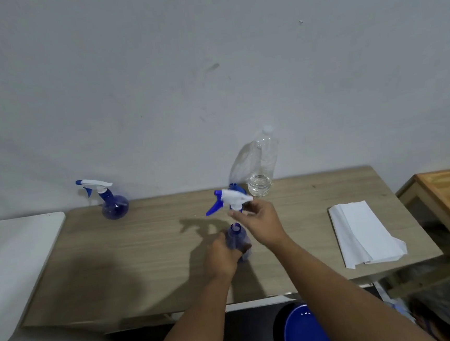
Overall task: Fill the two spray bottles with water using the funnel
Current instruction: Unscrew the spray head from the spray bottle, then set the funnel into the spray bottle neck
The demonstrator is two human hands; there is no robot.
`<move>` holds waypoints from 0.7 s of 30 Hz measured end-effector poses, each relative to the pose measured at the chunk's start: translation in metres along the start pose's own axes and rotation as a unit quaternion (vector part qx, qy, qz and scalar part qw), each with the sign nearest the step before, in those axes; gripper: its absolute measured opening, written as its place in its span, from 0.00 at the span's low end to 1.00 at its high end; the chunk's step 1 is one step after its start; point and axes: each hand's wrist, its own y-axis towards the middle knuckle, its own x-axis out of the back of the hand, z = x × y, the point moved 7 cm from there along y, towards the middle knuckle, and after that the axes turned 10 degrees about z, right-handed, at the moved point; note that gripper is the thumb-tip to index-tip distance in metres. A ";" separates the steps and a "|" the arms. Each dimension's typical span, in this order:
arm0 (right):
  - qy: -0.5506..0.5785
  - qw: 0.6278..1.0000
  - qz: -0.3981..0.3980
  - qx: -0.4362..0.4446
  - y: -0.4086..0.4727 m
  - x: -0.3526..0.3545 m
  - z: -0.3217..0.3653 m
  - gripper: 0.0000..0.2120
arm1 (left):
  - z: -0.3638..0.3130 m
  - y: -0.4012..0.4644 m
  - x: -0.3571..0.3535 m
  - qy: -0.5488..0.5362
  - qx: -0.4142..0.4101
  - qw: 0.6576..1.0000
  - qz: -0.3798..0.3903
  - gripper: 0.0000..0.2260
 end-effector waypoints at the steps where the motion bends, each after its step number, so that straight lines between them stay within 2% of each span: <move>1: 0.007 1.000 -0.014 0.010 0.006 0.004 0.011 0.07 | 0.002 0.000 -0.001 -0.013 0.004 1.000 0.002 0.19; 2: 0.010 0.999 -0.037 0.023 0.011 0.011 0.022 0.07 | 0.003 0.001 -0.003 -0.029 0.002 1.000 0.004 0.21; 4: 0.010 0.992 -0.110 0.054 0.018 0.033 0.040 0.13 | 0.006 0.003 -0.005 -0.050 0.001 0.999 0.007 0.23; 6: 0.001 0.981 -0.183 0.067 0.017 0.059 0.047 0.14 | 0.009 0.006 -0.006 -0.040 -0.006 0.999 0.005 0.25; 8: -0.036 0.972 -0.228 0.045 0.012 0.081 0.039 0.16 | 0.008 0.006 -0.004 -0.034 -0.018 0.999 -0.001 0.27; 10: -0.106 0.965 -0.238 -0.026 0.006 0.097 0.013 0.18 | 0.005 0.004 -0.002 -0.029 -0.028 0.999 -0.004 0.26; 13: -0.211 0.950 -0.138 -0.183 0.003 0.104 -0.048 0.15 | 0.002 0.004 0.000 -0.014 -0.029 0.999 -0.002 0.27; 16: -0.285 0.919 -0.018 -0.272 -0.007 0.090 -0.089 0.12 | 0.001 0.006 0.000 -0.010 -0.026 1.000 -0.010 0.27; 18: -0.303 0.906 0.012 -0.297 -0.012 0.080 -0.104 0.13 | 0.002 0.008 0.001 -0.007 -0.025 0.999 -0.019 0.28; 21: -0.353 0.869 0.009 -0.346 -0.020 0.077 -0.117 0.23 | 0.001 0.010 0.002 0.002 -0.036 0.999 -0.016 0.28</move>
